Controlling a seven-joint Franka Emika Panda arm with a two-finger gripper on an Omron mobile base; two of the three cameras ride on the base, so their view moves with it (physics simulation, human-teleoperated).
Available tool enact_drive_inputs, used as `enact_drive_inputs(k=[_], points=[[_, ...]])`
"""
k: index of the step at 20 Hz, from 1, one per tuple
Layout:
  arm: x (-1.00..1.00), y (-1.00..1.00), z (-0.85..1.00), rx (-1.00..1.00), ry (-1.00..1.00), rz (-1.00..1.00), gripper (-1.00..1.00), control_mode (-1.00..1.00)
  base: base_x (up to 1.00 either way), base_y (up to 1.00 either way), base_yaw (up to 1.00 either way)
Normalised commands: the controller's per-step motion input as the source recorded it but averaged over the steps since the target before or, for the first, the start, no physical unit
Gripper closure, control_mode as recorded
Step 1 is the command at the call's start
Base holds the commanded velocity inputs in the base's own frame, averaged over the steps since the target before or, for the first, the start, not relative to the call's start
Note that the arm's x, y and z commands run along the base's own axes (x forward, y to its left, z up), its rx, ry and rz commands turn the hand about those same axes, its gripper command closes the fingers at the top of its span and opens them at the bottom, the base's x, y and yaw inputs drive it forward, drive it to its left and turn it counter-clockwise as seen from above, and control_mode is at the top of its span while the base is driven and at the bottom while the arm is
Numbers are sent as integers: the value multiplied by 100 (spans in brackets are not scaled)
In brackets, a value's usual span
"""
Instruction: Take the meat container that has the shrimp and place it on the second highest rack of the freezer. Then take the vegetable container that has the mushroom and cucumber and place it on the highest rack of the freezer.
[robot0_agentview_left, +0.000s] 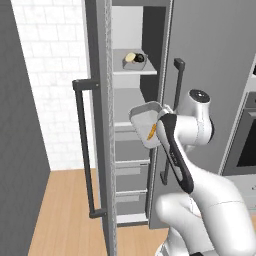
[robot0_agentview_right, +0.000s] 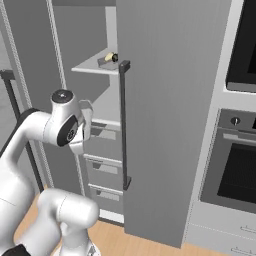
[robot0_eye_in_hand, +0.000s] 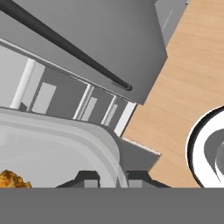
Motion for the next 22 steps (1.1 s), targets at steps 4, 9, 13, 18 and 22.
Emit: enact_drive_inputs(k=[4,9,13,18,22], points=[[34,4,0,1,0,-8,100,-100,0,0,0],[27,0,0,5,0,-1,100,-100,0,0,0],[33,0,0,3,0,0,100,-100,0,0,0],[45,3,-8,0,0,-1,100,-100,0,0,0],[46,1,-12,0,0,-2,100,-100,0,0,0]])
